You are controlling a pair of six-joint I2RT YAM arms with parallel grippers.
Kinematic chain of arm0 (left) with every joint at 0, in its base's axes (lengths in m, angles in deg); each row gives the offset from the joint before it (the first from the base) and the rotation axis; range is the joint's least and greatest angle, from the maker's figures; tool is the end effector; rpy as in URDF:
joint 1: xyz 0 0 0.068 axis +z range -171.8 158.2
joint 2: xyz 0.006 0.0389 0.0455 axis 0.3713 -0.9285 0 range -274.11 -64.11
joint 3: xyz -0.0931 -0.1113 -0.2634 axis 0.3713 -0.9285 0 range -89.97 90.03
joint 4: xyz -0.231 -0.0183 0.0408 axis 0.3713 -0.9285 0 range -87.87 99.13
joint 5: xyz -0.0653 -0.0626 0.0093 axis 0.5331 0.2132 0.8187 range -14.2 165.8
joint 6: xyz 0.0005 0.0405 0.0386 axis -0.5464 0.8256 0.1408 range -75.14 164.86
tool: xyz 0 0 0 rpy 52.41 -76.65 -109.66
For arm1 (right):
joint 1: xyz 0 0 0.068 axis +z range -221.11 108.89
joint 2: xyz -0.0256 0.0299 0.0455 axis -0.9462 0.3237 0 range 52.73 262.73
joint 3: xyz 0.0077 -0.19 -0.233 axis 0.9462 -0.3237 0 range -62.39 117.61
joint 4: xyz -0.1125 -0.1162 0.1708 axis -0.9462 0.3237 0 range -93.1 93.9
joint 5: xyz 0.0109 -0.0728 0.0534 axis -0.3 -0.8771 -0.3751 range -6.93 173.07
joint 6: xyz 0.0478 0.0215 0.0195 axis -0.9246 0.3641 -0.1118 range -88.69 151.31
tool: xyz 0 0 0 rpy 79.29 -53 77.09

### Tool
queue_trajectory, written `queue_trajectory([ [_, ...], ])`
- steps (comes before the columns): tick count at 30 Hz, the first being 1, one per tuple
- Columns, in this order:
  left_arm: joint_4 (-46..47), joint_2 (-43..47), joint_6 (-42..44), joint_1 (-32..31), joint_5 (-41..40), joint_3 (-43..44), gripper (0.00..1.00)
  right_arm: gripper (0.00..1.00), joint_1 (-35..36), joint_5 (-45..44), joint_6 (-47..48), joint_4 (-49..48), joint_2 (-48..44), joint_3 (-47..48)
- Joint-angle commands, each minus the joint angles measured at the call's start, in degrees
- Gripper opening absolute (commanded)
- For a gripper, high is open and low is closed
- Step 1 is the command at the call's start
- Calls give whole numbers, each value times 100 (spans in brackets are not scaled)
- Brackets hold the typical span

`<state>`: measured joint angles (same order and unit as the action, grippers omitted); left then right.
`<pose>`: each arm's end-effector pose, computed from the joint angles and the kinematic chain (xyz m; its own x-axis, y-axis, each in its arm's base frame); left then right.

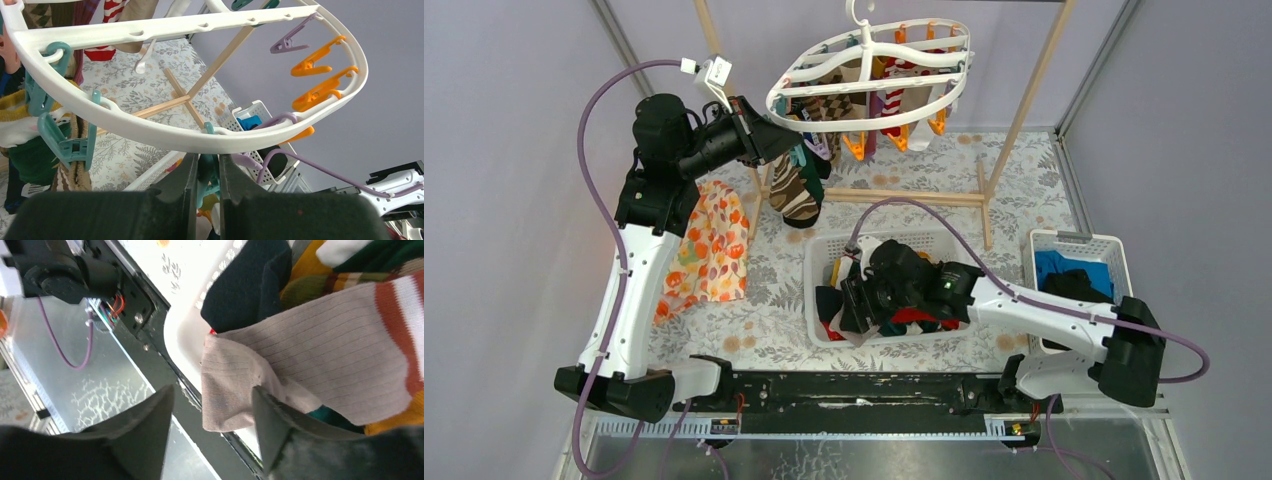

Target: Clip the socks to the hanger

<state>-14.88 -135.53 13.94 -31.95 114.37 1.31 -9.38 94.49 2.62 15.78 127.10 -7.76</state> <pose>0.2066 -0.0614 0.5136 -0.4464 -0.3282 -0.8325 0.6069 0.5727 -0.5511 0.1129 0.2263 0.3090 -0.7088 -0.3246 -0.6262 -0.6798 0.5514 0.4835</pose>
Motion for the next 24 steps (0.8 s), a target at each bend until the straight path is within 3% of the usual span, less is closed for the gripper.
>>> queue_trajectory([
  [1,22,68,98,-22,98,111,1,70,-168,-483,46,5,-616,453],
  [4,24,46,96,-20,110,113,1,81,-806,-296,-436,-341,-944,51],
  [10,72,23,36,-22,151,122,1,78,-1992,41,-1539,-1148,-1051,-994],
  [18,72,49,45,-22,160,118,1,77,-2292,790,-2020,-1815,-182,-1222],
  [24,72,40,75,-19,169,113,1,75,-2553,1514,-2835,-3346,147,-1586],
])
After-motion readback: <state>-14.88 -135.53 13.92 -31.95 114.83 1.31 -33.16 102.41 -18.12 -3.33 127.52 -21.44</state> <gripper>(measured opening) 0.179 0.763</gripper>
